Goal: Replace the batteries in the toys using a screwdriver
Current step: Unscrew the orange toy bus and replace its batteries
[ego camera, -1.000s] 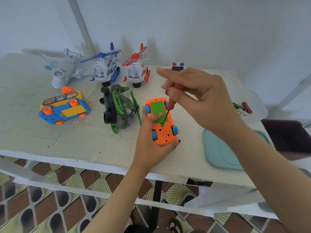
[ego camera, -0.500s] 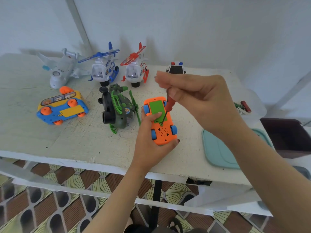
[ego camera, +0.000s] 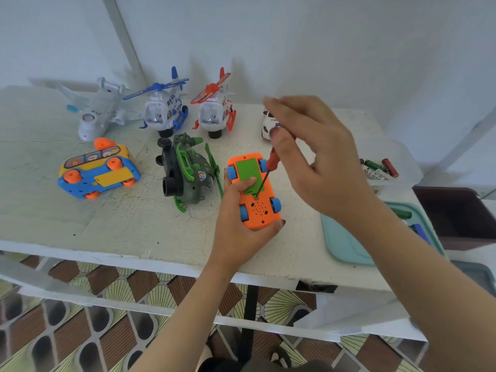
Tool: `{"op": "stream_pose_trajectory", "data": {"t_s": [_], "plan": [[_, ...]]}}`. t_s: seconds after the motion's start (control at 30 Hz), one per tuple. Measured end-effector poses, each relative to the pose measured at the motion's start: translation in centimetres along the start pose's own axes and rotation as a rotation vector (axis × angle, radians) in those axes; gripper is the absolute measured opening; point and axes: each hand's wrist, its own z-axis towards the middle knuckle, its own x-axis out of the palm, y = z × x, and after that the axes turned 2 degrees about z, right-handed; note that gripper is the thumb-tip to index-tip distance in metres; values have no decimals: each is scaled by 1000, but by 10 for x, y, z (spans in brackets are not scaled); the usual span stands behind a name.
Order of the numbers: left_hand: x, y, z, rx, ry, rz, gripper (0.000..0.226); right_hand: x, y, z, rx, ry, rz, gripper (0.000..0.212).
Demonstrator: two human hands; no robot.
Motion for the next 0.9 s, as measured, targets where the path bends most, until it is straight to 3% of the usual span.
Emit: {"op": "stream_pose_trajectory", "data": {"t_s": [0.13, 0.37, 0.5, 0.63, 0.77, 0.9], "plan": [[1, 0, 0, 0, -3, 4, 68, -9, 5, 2, 106, 272, 288, 45], [1, 0, 1, -2, -5, 6, 69, -11, 4, 2, 91, 43, 147, 34], [0, 0, 0, 3, 3, -13, 68, -6, -4, -3, 44, -45, -99, 36], [0, 0, 1, -1, 4, -11, 67, -6, -4, -2, 66, 70, 18, 53], [1, 0, 1, 7, 3, 0, 67, -11, -5, 0, 31, 255, 203, 48], [1, 0, 1, 9, -9, 21, 68, -12, 2, 0, 94, 268, 311, 46]]}}
